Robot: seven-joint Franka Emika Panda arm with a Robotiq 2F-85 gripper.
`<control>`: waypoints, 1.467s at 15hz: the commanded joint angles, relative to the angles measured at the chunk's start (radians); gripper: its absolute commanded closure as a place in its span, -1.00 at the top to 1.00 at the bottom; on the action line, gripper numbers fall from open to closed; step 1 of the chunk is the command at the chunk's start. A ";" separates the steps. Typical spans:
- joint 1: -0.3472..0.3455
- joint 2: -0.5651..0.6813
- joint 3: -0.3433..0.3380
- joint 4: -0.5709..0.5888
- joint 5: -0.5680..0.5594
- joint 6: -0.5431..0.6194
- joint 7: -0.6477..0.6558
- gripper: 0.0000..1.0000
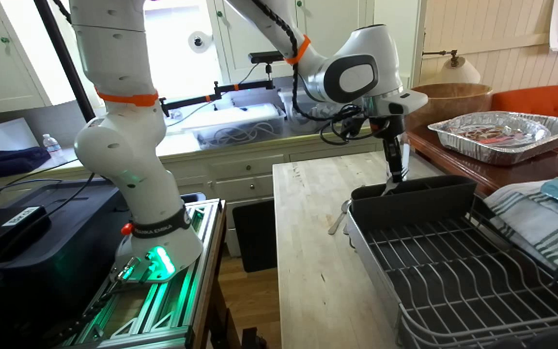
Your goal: Take the fork out of the dishrack.
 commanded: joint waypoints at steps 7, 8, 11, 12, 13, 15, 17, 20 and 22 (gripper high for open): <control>0.025 0.013 -0.031 0.007 0.004 0.029 0.013 -0.98; 0.026 0.010 -0.032 0.005 0.002 0.030 0.014 -0.98; 0.030 -0.003 -0.038 -0.003 -0.012 0.037 0.024 -0.98; 0.032 -0.010 -0.041 -0.007 -0.022 0.039 0.029 -0.98; 0.039 -0.017 -0.049 -0.008 -0.050 0.039 0.050 -0.98; 0.047 -0.030 -0.058 -0.013 -0.078 0.037 0.069 -0.98; 0.053 -0.046 -0.060 -0.019 -0.099 0.032 0.075 -0.98; 0.054 -0.077 -0.050 -0.031 -0.106 0.027 0.070 -0.98; 0.054 -0.103 -0.044 -0.041 -0.120 0.025 0.064 -0.98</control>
